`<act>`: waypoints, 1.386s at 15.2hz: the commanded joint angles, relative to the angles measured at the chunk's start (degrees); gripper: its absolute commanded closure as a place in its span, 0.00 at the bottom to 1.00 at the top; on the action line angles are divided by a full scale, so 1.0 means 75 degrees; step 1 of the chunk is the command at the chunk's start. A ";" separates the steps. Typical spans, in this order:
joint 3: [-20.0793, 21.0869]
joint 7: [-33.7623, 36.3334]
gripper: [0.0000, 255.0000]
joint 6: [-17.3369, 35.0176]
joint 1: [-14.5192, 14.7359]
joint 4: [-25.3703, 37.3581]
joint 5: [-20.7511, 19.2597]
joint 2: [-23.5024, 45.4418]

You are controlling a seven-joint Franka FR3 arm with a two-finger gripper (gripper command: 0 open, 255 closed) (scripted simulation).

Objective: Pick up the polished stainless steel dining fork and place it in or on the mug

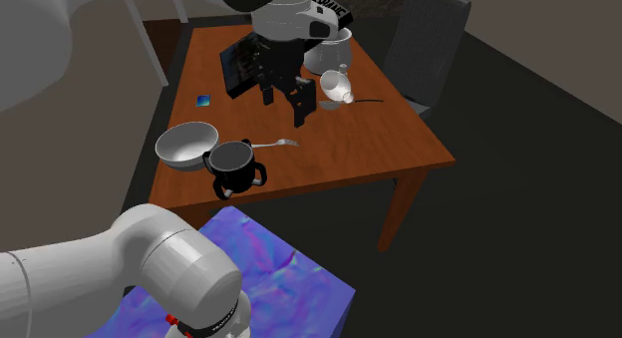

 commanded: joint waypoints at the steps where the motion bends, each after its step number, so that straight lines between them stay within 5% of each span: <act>1: 0.0000 0.0000 0.00 0.0000 0.0000 0.0000 0.0000 0.0000; 11: 0.1420 0.2324 0.00 0.1908 0.0049 -0.0895 0.0962 0.1220; 21: 0.2694 0.4593 0.00 0.3944 0.0017 -0.0653 0.1394 0.3635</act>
